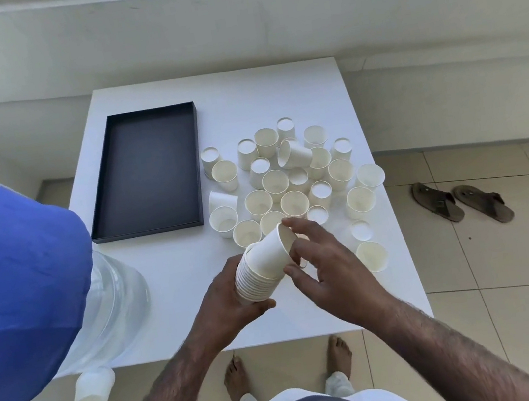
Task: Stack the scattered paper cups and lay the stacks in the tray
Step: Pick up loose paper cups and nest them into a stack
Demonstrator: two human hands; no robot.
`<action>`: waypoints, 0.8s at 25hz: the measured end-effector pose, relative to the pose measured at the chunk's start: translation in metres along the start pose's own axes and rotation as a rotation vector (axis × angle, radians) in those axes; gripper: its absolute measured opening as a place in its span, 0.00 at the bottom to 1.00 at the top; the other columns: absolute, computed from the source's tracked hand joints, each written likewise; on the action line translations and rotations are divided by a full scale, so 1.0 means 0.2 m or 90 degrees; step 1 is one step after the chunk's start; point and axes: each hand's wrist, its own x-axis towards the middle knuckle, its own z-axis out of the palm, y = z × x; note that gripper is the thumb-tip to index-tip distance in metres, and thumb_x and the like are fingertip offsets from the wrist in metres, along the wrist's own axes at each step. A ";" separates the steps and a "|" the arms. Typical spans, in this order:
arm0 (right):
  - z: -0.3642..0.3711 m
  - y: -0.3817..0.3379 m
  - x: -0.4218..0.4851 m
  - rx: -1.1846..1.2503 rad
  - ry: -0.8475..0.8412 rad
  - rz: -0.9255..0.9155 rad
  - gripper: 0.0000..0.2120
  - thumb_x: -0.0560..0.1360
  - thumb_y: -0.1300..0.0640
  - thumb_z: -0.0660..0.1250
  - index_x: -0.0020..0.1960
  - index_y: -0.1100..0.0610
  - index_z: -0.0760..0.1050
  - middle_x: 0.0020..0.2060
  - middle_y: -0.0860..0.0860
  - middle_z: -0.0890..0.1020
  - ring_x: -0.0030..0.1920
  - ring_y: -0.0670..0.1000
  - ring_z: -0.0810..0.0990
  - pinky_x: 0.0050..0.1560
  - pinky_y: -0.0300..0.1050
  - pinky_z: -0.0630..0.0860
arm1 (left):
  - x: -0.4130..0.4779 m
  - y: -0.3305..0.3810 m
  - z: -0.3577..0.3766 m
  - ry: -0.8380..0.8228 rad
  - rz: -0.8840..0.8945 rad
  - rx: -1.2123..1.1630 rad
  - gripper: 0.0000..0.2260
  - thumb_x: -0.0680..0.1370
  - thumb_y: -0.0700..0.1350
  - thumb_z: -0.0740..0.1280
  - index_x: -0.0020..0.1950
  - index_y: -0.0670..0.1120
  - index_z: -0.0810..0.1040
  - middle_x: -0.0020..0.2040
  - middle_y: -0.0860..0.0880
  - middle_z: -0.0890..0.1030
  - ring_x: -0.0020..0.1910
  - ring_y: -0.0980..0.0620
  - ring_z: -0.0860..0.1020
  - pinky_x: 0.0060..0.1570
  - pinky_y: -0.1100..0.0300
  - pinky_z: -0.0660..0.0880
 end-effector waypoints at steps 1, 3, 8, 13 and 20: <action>0.00 0.02 0.00 -0.026 -0.018 -0.013 0.07 0.79 0.55 0.68 0.47 0.54 0.71 0.76 0.44 0.68 0.65 0.47 0.73 0.47 0.28 0.63 | 0.00 0.00 0.00 -0.005 0.007 0.006 0.35 0.66 0.48 0.84 0.68 0.64 0.71 0.57 0.65 0.82 0.56 0.61 0.80 0.51 0.62 0.80; 0.01 0.03 -0.01 -0.049 -0.048 -0.026 0.06 0.81 0.53 0.66 0.49 0.54 0.71 0.77 0.45 0.67 0.67 0.48 0.72 0.52 0.32 0.66 | 0.00 0.01 0.01 -0.015 0.014 0.014 0.34 0.65 0.48 0.84 0.67 0.62 0.73 0.57 0.64 0.82 0.56 0.60 0.81 0.51 0.59 0.80; 0.13 0.07 -0.07 0.021 -0.092 -0.015 0.09 0.84 0.46 0.58 0.61 0.48 0.70 0.80 0.46 0.64 0.77 0.44 0.64 0.69 0.38 0.66 | 0.01 0.06 0.08 -0.029 0.020 0.014 0.33 0.66 0.46 0.83 0.64 0.65 0.73 0.55 0.63 0.83 0.53 0.59 0.83 0.48 0.61 0.81; 0.11 0.35 -0.09 0.114 0.180 0.212 0.11 0.81 0.51 0.66 0.59 0.55 0.80 0.67 0.49 0.78 0.69 0.50 0.75 0.65 0.49 0.73 | -0.01 0.04 0.07 -0.029 0.014 0.038 0.34 0.66 0.47 0.84 0.64 0.68 0.70 0.56 0.68 0.80 0.55 0.64 0.80 0.47 0.70 0.74; 0.07 0.84 -0.24 -0.242 0.075 0.510 0.41 0.71 0.46 0.78 0.78 0.54 0.64 0.78 0.60 0.62 0.75 0.64 0.65 0.64 0.62 0.72 | -0.03 0.02 0.06 -0.028 0.006 0.056 0.34 0.67 0.49 0.84 0.64 0.69 0.69 0.57 0.70 0.79 0.56 0.65 0.79 0.49 0.69 0.73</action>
